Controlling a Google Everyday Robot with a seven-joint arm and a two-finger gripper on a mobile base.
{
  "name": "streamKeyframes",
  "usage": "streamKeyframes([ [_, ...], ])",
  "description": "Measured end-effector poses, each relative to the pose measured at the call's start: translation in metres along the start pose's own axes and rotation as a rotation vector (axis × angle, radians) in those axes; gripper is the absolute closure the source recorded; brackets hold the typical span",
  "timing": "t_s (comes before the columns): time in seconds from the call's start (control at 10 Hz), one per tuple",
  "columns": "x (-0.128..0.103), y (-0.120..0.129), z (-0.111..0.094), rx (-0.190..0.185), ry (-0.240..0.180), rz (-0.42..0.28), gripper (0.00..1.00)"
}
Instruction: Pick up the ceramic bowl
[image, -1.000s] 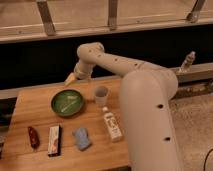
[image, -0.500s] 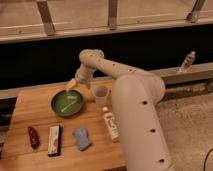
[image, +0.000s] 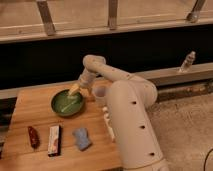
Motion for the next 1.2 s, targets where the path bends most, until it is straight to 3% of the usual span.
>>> streamKeyframes([
  [0.3,-0.002,-0.001,0.001,0.005,0.008,0.001,0.2],
  [0.6,-0.002,-0.005,0.029,0.008,0.069,0.006,0.2],
  [0.8,-0.003,-0.01,0.032,0.01,0.075,0.011,0.21],
  [1.2,-0.003,-0.012,0.027,0.012,0.075,0.011,0.6],
])
